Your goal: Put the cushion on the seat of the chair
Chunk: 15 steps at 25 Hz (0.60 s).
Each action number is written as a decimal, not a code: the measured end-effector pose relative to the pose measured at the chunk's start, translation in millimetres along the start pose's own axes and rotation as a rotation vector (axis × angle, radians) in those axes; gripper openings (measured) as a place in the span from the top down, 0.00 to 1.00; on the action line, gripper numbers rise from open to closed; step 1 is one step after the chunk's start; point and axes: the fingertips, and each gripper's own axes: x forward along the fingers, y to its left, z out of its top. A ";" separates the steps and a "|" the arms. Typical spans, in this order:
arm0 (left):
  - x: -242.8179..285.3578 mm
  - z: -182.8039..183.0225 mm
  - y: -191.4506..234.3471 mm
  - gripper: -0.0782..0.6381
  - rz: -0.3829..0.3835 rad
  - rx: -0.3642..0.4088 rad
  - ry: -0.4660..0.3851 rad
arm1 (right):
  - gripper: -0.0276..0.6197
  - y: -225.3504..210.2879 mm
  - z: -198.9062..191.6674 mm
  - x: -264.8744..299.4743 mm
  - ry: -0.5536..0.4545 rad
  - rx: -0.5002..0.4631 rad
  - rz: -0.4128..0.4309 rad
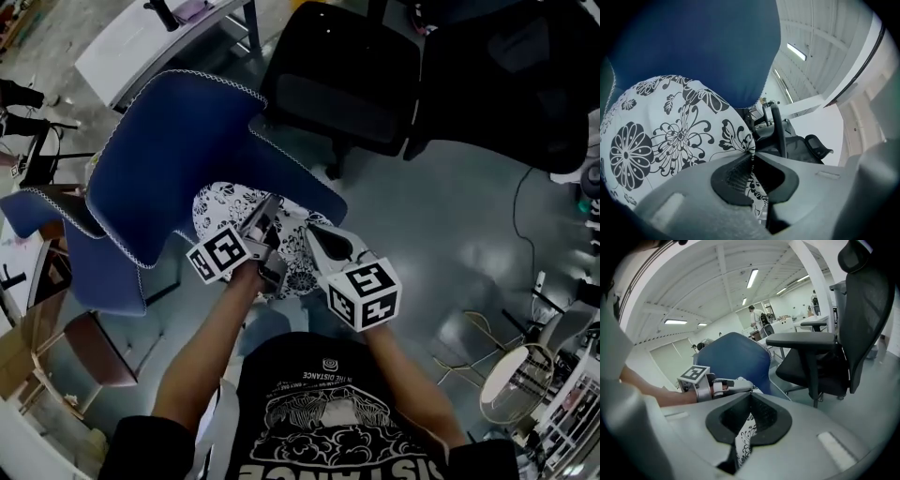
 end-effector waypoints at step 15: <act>68.4 14.0 61.2 0.86 0.098 -0.055 -0.049 | 0.96 -50.0 -9.8 29.1 0.117 0.002 0.067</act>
